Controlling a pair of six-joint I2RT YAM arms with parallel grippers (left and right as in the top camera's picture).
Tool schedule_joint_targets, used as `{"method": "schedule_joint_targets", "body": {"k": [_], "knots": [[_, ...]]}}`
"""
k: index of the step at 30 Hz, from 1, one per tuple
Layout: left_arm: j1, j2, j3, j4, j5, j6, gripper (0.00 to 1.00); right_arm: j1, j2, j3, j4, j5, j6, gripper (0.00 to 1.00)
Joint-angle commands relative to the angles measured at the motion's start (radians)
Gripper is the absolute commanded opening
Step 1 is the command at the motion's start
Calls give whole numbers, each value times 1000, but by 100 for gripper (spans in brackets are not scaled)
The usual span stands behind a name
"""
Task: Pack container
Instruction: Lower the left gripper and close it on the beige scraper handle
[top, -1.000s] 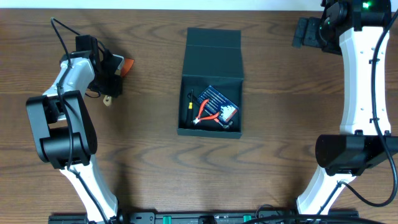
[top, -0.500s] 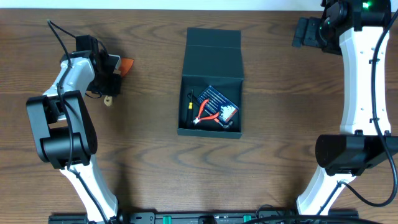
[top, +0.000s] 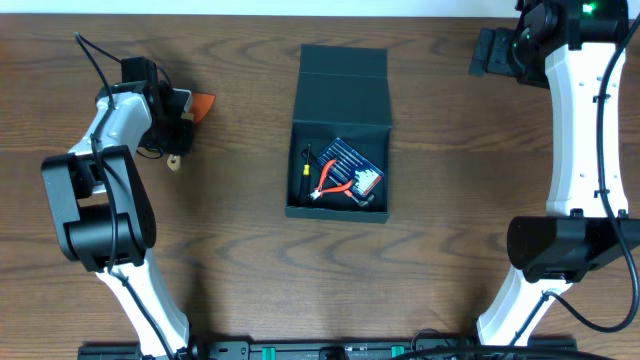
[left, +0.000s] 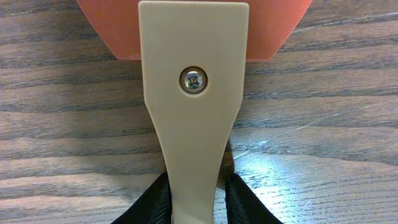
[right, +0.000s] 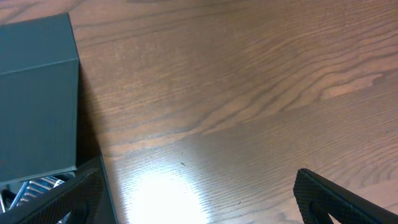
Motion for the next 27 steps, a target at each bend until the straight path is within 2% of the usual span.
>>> {"method": "schedule_joint_targets", "body": {"k": [1,7,14,22,25,27], "knots": [[-3,65,-32,-23,-2,-10,27,2,0,19,0,0,12,99],[-3,64,-32,-23,-2,-10,27,2,0,19,0,0,12,99],[-3,64,-13,-24,-2,-10,19,3,0,19,0,0,12,99],[-3,64,48,-46,-1,-17,19,3,0,19,0,0,12,99],[-3,58,56,-46,-1,-32,11,3,0,19,0,0,12,99],[-4,55,60,-47,-1,-33,9,3,0,19,0,0,12,99]]}}
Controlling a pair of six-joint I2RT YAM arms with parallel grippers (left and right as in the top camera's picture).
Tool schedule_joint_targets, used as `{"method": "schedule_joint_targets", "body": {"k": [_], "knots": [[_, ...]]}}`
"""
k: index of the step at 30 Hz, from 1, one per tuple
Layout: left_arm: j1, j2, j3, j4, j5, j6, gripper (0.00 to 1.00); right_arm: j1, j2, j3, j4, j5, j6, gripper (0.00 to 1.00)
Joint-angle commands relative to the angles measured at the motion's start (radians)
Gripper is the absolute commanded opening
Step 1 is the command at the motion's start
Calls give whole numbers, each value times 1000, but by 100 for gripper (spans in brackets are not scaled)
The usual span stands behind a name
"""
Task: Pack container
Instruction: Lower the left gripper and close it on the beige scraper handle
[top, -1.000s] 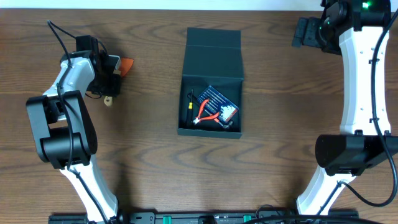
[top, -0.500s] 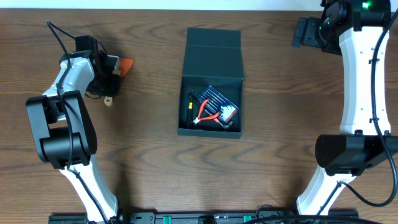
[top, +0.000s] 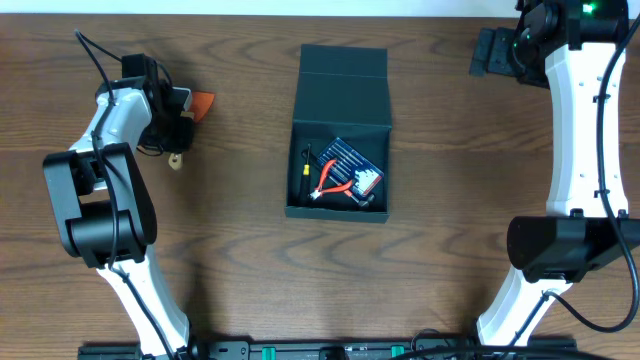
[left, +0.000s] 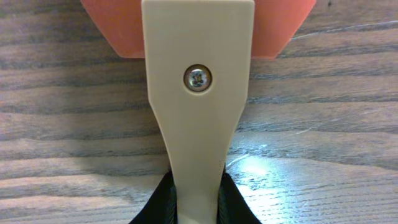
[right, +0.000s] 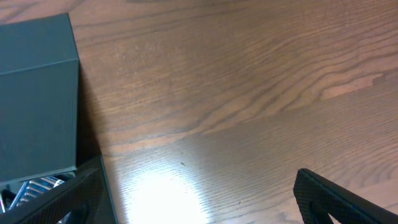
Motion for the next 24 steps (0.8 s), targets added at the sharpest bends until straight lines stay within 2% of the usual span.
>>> {"method": "schedule_joint_targets", "body": {"k": [1,21,24], "knots": [[-4,35,14,-6,2,-13,9,3,0,19,0,0,12,99],[-4,-10,18,-14,2,-16,8,3,0,19,0,0,12,99],[-4,-36,19,-8,2,-16,6,3,0,19,0,0,12,99]]}}
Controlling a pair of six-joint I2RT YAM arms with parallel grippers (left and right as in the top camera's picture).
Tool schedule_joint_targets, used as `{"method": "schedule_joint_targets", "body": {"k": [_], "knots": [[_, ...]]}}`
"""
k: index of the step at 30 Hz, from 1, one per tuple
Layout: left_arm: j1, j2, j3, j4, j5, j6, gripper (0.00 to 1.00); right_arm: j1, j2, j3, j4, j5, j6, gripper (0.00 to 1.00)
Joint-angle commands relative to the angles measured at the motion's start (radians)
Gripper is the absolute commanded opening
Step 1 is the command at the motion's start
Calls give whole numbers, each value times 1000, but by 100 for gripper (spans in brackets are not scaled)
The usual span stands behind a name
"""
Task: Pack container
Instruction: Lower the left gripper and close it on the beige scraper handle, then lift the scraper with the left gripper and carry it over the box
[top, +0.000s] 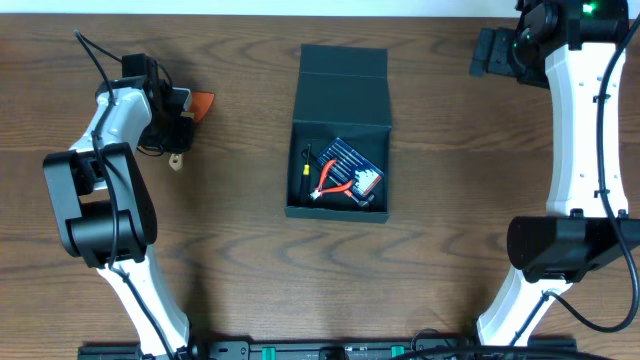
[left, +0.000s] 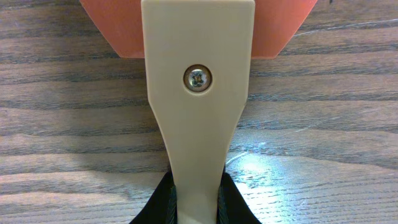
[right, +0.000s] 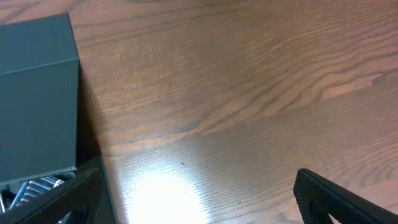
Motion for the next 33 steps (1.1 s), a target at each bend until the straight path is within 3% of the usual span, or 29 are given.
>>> {"method": "schedule_joint_targets", "body": {"k": [1,16,33], "knots": [[-4,-44,16,4,-2,-5,6,3,0,19,0,0,12,99],[-4,-168,16,7,-5,-14,6,3,0,19,0,0,12,99],[-76,-427,16,11,-5,-14,6,3,0,19,0,0,12,99]]}}
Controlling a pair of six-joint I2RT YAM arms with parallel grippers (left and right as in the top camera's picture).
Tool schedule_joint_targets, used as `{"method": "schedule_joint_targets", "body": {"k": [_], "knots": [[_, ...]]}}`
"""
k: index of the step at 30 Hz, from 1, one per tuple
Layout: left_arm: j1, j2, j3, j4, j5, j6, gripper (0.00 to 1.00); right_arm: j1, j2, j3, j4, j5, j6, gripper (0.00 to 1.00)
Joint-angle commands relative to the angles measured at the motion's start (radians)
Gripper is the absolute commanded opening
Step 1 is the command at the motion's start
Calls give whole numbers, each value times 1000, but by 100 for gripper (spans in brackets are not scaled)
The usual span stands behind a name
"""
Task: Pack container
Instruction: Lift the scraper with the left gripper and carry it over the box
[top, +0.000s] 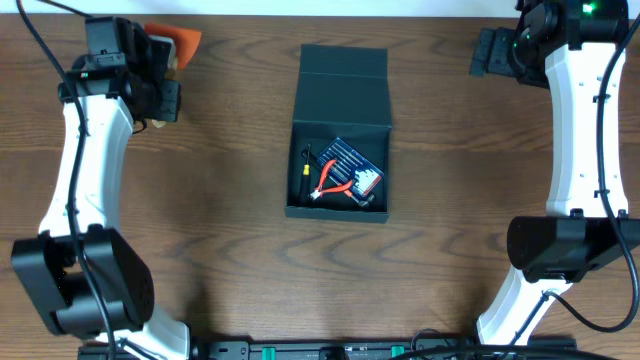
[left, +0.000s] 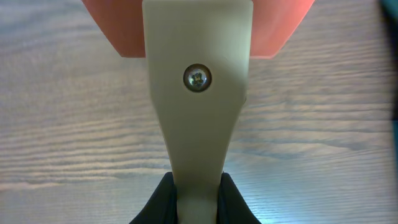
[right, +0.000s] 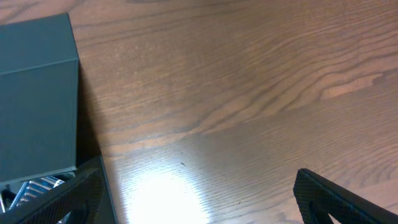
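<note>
A scraper with a beige handle (left: 198, 93) and an orange blade (top: 172, 40) is held off the table at the far left, my left gripper (left: 198, 190) shut on its handle. The table under it looks blurred. In the overhead view the left gripper (top: 163, 92) is well left of the open dark green box (top: 337, 213), whose lid (top: 343, 85) lies flat behind it. Inside lie red pliers (top: 335, 180), a blue bit card (top: 352, 158) and a small screwdriver (top: 303, 165). My right gripper (right: 199, 199) is open over bare wood right of the box lid (right: 37, 93).
The right arm's gripper (top: 492, 52) sits at the far right back corner. The wooden table (top: 230, 250) stretches around the box; its back edge runs just behind the orange blade.
My left gripper, still shut on the scraper, has gone from the tabletop to a higher spot farther back and left. The right arm and the box have not moved.
The left fingers first stood on either side of the scraper handle, the tool lying on the table. Then they were pressed tight onto the handle and stayed so. Now the scraper is off the table in the left gripper.
</note>
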Motion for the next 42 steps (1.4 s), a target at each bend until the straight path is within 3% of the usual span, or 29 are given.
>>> {"method": "schedule_joint_targets", "body": {"k": [1,26,42], "knots": [[-38,-41,16,3,-4,-10,6,3,0,19,0,0,12,99],[-489,-65,16,-65,-3,-10,6,2,0,19,0,0,12,99],[-655,-64,13,-128,11,-9,6,3,0,19,0,0,12,99]]}}
